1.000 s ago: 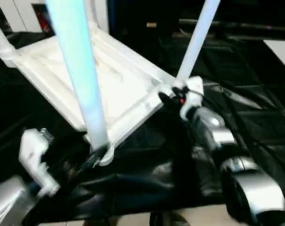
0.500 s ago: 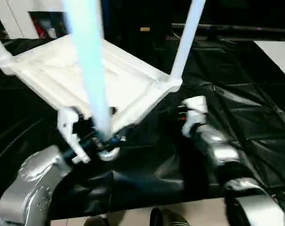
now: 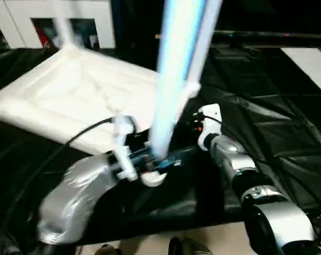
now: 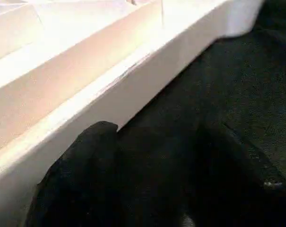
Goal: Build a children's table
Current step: Rotate table base
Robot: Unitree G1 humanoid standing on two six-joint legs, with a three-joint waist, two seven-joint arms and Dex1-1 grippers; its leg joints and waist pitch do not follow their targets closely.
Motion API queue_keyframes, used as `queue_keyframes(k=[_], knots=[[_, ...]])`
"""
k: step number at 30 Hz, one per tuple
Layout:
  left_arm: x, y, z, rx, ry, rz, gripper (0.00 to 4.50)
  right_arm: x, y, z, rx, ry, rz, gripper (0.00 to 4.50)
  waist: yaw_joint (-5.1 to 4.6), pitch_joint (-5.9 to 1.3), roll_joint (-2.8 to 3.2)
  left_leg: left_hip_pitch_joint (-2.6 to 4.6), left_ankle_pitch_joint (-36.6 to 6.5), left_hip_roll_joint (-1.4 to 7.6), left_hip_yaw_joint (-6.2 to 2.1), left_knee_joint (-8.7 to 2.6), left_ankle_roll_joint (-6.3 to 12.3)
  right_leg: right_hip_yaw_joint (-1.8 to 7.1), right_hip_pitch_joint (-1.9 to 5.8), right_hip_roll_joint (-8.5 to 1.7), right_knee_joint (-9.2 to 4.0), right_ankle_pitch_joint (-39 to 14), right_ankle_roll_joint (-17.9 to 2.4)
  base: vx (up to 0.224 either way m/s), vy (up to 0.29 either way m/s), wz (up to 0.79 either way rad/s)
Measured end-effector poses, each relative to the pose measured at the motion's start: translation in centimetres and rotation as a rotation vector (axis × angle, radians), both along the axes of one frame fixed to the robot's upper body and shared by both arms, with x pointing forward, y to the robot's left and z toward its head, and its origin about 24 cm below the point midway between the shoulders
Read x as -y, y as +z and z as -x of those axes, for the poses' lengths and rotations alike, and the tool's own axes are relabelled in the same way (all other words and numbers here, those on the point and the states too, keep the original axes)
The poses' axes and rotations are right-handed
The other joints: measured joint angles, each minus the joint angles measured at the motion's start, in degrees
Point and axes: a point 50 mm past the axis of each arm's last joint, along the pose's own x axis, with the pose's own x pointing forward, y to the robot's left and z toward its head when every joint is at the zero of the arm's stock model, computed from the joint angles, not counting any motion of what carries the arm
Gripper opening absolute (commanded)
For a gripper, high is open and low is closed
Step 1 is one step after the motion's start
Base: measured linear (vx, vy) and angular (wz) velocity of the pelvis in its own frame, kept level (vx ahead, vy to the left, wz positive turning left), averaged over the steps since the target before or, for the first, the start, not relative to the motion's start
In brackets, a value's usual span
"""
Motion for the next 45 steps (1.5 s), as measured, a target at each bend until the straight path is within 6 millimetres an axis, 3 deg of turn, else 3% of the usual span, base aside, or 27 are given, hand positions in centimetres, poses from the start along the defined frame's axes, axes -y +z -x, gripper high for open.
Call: queue_keyframes(k=[3, 8, 14, 19, 23, 27, 29, 32, 34, 36, 38, 39, 40, 41, 42, 43, 44, 45], knots=[[0.4, -0.5, -1.7, 0.036, 0.068, -0.061, 4.39, -0.7, 0.1, 0.0, 0.011, 0.009, -0.001, 3.19, 0.1, -0.52, 0.6, -0.02, 0.0, -0.01, -0.15, 0.13, -0.01, -0.06, 0.03, 0.01, 0.0, 0.1, -0.1, 0.0, 0.0, 0.0], [-0.9, -2.0, -4.2, 0.046, 0.241, -0.196, 4.39, -0.3, 0.4, -0.2, 0.042, -0.031, 0.004, 3.19, 0.33, -1.04, 1.48, -0.08, 0.0, -0.04, -0.31, 0.2, -0.07, -0.13, 0.03, 0.02, 0.03, 0.1, -0.1, 0.0, 0.0, 0.0], [-2.5, -2.1, -5.0, 0.057, 0.358, -0.21, 4.39, 4.2, 1.1, -0.5, 0.1, -0.143, -0.03, 3.19, 1.21, -1.65, 2.08, -0.15, 0.1, -0.05, -0.51, 0.36, -0.13, -0.18, 0.08, 0.02, 0.04, 0.2, -0.1, 0.0, 0.0, 0.0], [-3.7, -3.9, -3.6, -0.013, 0.359, -0.155, 4.39, 6.1, 0.7, 1.1, 0.158, -0.098, -0.055, 3.19, 1.64, -2.43, 3.61, -0.38, 0.1, -0.08, -0.75, 0.41, -0.12, -0.34, 0.06, 0.03, -0.04, 0.2, -0.1, 0.0, 0.0, 0.0], [-4.2, -4.5, -1.2, -0.105, 0.298, -0.039, 4.39, 8.1, 1.4, 2.7, 0.217, -0.058, -0.038, 3.19, 2.46, -2.71, 4.23, -0.48, 0.1, -0.04, -1.08, 0.54, -0.13, -0.67, 0.1, 0.03, -0.09, 0.1, 0.0, 0.0, 0.0, 0.0], [-5.1, -5.1, 1.4, -0.191, 0.262, 0.024, 4.39, 10.0, 0.3, 5.0, 0.174, -0.046, 0.016, 3.19, 3.03, -3.11, 4.88, -0.34, 0.1, -0.05, -1.28, 0.54, -0.12, -0.95, 0.57, 0.02, -0.29, -0.1, 0.4, 0.0, 0.0, 0.0], [-5.4, -5.2, 1.7, -0.18, 0.284, 0.014, 4.39, 10.0, 0.2, 5.6, 0.162, -0.046, 0.019, 3.19, 2.92, -3.18, 5.0, -0.05, 0.1, -0.04, -1.49, 0.5, -0.12, -1.28, 0.77, 0.02, -0.68, -0.1, 0.4, 0.0, 0.0, 0.0], [-7.7, -7.0, 3.0, -0.191, 0.49, -0.064, 4.39, 10.2, -0.2, 7.6, 0.118, -0.094, 0.031, 3.19, 2.35, -3.36, 5.1, 0.01, 0.1, -0.06, -1.81, 0.15, -0.13, -1.76, 1.3, 0.05, -1.47, -0.2, 0.5, 0.0, 0.0, 0.0], [-9.6, -7.8, 3.0, -0.205, 0.668, -0.138, 4.39, 10.1, -0.8, 9.0, 0.073, -0.128, 0.066, 3.19, 1.75, -3.38, 5.21, -0.15, 0.1, -0.04, -2.45, 0.12, -0.13, -2.65, 1.49, 0.02, -2.45, -0.1, 0.6, 0.0, 0.0, 0.0], [-10.9, -7.8, 2.9, -0.184, 0.811, -0.183, 4.39, 9.4, -1.4, 10.4, 0.061, -0.13, 0.13, 3.19, 1.21, -3.4, 5.41, -0.02, 0.1, 0.03, -3.04, -0.14, -0.12, -3.56, 2.27, 0.05, -3.85, 0.0, 0.7, 0.0, 0.0, 0.0], [-11.1, -7.3, 2.8, -0.156, 0.907, -0.148, 4.39, 8.7, -1.1, 10.9, 0.088, -0.139, 0.14, 3.19, 0.27, -3.37, 6.33, 0.06, 0.1, 0.46, -3.58, -0.17, -0.1, -5.16, 3.35, -0.1, -5.74, 0.0, 0.7, -0.025, 0.059, -0.09], [-10.9, -6.9, 2.6, -0.134, 0.958, -0.106, 4.39, 8.3, -0.5, 11.1, 0.122, -0.144, 0.125, 3.19, -0.19, -3.23, 6.97, 0.08, 0.0, 1.1, -3.9, -0.35, -0.06, -6.21, 4.28, -0.31, -6.62, 0.0, 0.8, -0.058, 0.035, -0.11], [-10.7, -6.4, 2.4, -0.115, 0.982, -0.082, 4.39, 7.9, -0.1, 11.1, 0.149, -0.149, 0.108, 3.19, -0.02, -3.17, 7.04, 0.34, 0.0, 1.16, -3.84, -0.37, -0.06, -6.34, 4.44, -0.68, -5.29, -0.7, 1.1, -0.064, 0.002, -0.08], [-10.4, -6.0, 2.0, -0.093, 0.988, -0.069, 4.39, 7.7, 0.3, 11.2, 0.168, -0.162, 0.083, 3.19, 0.3, -2.91, 6.64, 0.99, 0.0, 0.88, -2.83, -0.26, -0.07, -5.73, 3.66, -1.51, -2.29, -3.0, 0.6, -0.064, 0.002, -0.08], [-10.1, -5.6, 1.8, -0.067, 0.996, -0.059, 4.39, 7.5, 0.6, 11.3, 0.179, -0.183, 0.047, 3.19, 0.58, -2.71, 5.47, 2.17, 0.0, 0.47, -1.44, -0.08, -0.07, -4.4, 3.34, -1.98, 0.18, -4.6, 1.0, -0.024, -0.056, 0.14], [-9.5, -5.6, 1.8, -0.057, 0.996, -0.053, 4.39, 7.3, 0.8, 11.5, 0.18, -0.205, 0.01, 3.19, 0.49, -2.72, 3.66, 3.2, -0.8, 0.19, -0.15, 2.58, 0.56, -3.04, 2.66, -1.83, 1.28, -5.0, 1.9, 0.0, 0.0, 0.0], [-9.2, -5.8, 2.1, -0.057, 0.999, -0.05, 4.39, 7.3, 1.2, 11.4, 0.186, -0.215, 0.001, 3.19, 1.15, -3.11, 4.47, 3.17, -2.9, -0.18, -0.65, 6.68, 1.95, -2.59, 2.48, -2.04, 1.48, -4.9, 2.0, 0.0, 0.0, 0.0], [-9.2, -6.1, 2.2, -0.059, 1.001, -0.07, 4.39, 7.2, 1.7, 11.1, 0.2, -0.225, -0.01, 3.19, 1.15, -3.2, 4.98, 2.92, -5.0, -3.35, -3.45, 8.92, 3.46, -2.05, 2.31, -2.26, 1.21, -4.8, 2.2, 0.127, 0.094, -0.1]])
